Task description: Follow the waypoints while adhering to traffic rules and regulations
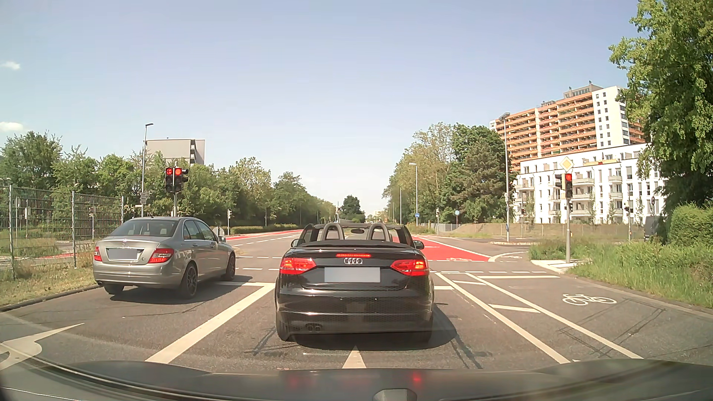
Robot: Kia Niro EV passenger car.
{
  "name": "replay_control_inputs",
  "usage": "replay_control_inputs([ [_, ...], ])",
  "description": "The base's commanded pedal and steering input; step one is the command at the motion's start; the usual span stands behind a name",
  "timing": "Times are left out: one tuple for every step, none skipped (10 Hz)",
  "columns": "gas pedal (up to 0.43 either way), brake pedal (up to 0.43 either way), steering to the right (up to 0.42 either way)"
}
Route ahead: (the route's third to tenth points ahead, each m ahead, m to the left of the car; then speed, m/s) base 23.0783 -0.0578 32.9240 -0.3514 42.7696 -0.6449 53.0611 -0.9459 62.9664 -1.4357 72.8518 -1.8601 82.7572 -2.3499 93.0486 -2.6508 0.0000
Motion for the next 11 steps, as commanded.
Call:
replay_control_inputs([
  [0.000,0.354,-0.002],
  [0.000,0.354,-0.002],
  [0.000,0.354,-0.002],
  [0.000,0.354,-0.002],
  [0.000,0.360,-0.002],
  [0.000,0.354,-0.002],
  [0.000,0.354,-0.002],
  [0.000,0.354,-0.002],
  [0.000,0.354,-0.002],
  [0.000,0.354,-0.003],
  [0.000,0.354,-0.002],
])
